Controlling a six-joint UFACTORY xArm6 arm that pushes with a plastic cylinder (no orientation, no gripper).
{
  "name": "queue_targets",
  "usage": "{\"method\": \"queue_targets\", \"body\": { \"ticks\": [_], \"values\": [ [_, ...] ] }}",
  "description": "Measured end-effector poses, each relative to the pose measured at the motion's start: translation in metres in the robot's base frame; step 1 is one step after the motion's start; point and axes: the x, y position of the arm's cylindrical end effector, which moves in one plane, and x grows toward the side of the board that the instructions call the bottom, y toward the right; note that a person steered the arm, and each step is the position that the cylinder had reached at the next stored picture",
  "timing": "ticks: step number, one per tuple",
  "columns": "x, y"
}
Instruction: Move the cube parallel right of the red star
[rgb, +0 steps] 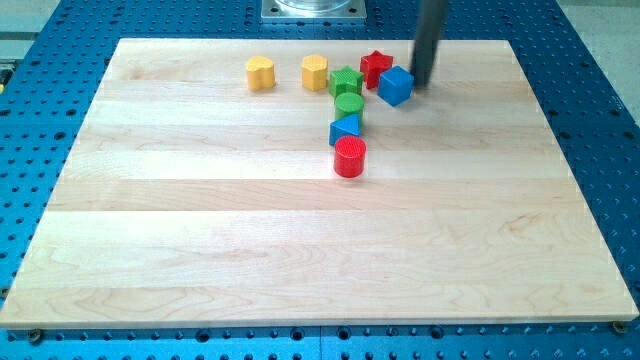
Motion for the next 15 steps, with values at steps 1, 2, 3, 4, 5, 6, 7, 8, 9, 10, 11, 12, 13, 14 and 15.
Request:
{"method": "queue_targets", "body": {
  "ticks": [1, 2, 3, 4, 5, 6, 7, 8, 9, 10, 11, 12, 13, 14, 15],
  "values": [
    [0.04, -0.015],
    [0.041, -0.055],
    [0.027, -0.054],
    [0.024, -0.062],
    [0.02, -0.066],
    [0.002, -0.024],
    [-0.014, 0.024],
    [-0.019, 0.051],
    [-0.003, 0.048],
    [-0.002, 0.047],
    [0.0, 0.046],
    [0.027, 0.016],
    [0.047, -0.034],
    [0.036, -0.054],
    [0.006, -0.05]
  ]
}}
